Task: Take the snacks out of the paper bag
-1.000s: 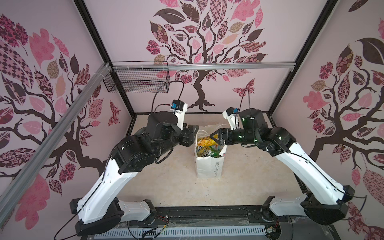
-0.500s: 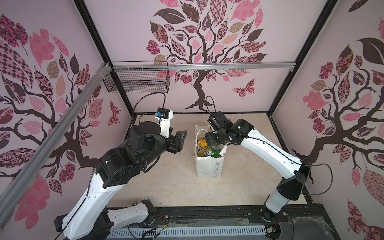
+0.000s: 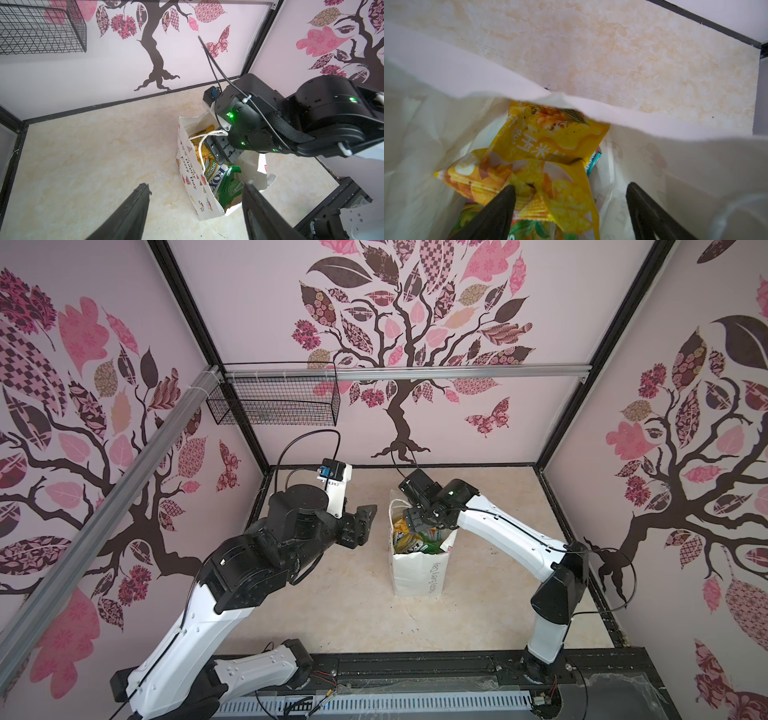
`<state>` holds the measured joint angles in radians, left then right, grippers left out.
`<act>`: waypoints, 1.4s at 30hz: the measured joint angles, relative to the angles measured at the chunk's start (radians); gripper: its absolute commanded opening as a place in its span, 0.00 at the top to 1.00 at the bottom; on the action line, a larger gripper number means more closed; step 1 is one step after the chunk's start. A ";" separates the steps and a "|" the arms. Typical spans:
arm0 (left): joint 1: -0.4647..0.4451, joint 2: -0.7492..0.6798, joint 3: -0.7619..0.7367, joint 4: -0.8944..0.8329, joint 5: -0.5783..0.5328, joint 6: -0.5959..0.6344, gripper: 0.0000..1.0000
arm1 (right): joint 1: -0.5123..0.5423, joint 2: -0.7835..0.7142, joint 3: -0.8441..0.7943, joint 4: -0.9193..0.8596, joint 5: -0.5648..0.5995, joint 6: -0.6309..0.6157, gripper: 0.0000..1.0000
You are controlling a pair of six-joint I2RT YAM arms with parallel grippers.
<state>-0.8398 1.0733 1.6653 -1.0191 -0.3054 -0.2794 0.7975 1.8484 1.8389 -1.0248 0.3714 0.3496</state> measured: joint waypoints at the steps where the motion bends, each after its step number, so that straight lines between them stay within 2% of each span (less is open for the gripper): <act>1: 0.000 -0.009 -0.011 0.001 0.000 0.001 0.26 | 0.000 0.011 0.000 0.004 -0.005 -0.004 0.24; 2: 0.000 -0.016 -0.021 0.002 0.001 0.002 0.25 | 0.000 0.019 -0.001 0.009 -0.009 -0.008 0.27; 13: 0.001 -0.047 -0.076 0.079 0.049 0.059 0.19 | 0.002 0.022 -0.027 0.033 -0.033 -0.021 0.90; 16: 0.001 -0.044 -0.083 0.097 0.057 0.072 0.15 | 0.002 0.003 -0.047 0.040 -0.050 -0.014 1.00; 20: 0.001 -0.048 -0.100 0.108 0.064 0.082 0.01 | 0.002 -0.049 -0.064 0.048 -0.076 -0.005 1.00; 29: 0.001 -0.064 -0.127 0.120 0.085 0.093 0.01 | 0.002 -0.198 -0.065 0.089 -0.103 0.018 1.00; 42: 0.001 -0.059 -0.127 0.136 0.088 0.076 0.01 | 0.002 -0.283 -0.029 0.134 -0.103 0.015 1.00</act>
<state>-0.8391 1.0142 1.5387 -0.8833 -0.2176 -0.2035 0.7990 1.5658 1.8095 -0.8909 0.2687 0.3645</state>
